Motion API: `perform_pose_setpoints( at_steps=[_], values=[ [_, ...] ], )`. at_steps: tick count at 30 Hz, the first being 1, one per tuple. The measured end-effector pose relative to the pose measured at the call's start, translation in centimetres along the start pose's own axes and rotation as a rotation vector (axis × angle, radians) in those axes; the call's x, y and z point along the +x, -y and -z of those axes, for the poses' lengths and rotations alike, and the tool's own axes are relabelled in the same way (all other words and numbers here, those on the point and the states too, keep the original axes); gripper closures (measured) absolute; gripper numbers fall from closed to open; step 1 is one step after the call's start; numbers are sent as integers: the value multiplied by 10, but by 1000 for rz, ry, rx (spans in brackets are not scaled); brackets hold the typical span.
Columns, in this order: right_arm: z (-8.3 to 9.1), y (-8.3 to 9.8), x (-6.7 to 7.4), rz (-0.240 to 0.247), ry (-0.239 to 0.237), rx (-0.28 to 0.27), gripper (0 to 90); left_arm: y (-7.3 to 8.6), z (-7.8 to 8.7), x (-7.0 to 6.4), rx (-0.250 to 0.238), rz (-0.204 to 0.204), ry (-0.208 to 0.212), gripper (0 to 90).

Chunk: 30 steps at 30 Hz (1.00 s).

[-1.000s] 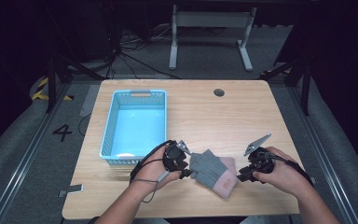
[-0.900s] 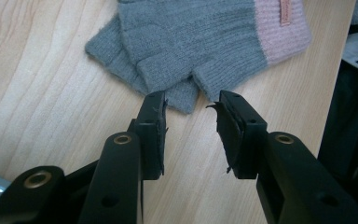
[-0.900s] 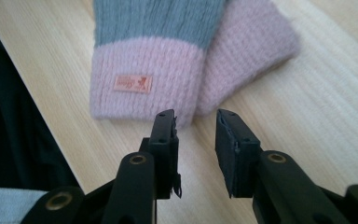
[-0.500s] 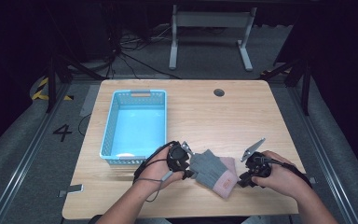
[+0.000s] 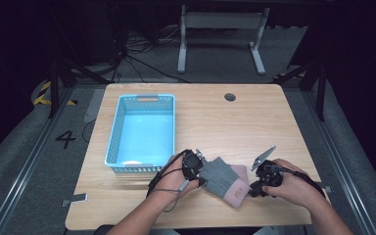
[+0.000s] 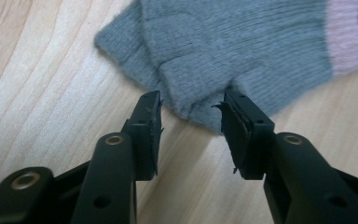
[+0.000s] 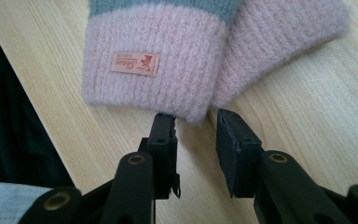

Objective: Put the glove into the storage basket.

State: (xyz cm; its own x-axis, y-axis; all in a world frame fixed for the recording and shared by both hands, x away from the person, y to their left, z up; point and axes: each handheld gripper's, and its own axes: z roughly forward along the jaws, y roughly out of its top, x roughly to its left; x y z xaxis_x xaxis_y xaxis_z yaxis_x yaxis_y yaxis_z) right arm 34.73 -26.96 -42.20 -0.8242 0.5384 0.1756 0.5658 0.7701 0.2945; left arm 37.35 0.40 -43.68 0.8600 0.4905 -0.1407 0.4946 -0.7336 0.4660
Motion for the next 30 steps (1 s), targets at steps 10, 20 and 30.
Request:
perform_pose_setpoints(
  at_steps=[10,20,30],
  values=[
    [-1,-1,0,5,-4,0,687,-2,-4,0,2,5,32,644],
    [-1,-5,5,26,-10,-8,694,-5,0,-5,-1,-6,26,759],
    [-3,-8,9,46,5,-4,717,-6,-2,-6,24,-25,-11,874]
  ],
)
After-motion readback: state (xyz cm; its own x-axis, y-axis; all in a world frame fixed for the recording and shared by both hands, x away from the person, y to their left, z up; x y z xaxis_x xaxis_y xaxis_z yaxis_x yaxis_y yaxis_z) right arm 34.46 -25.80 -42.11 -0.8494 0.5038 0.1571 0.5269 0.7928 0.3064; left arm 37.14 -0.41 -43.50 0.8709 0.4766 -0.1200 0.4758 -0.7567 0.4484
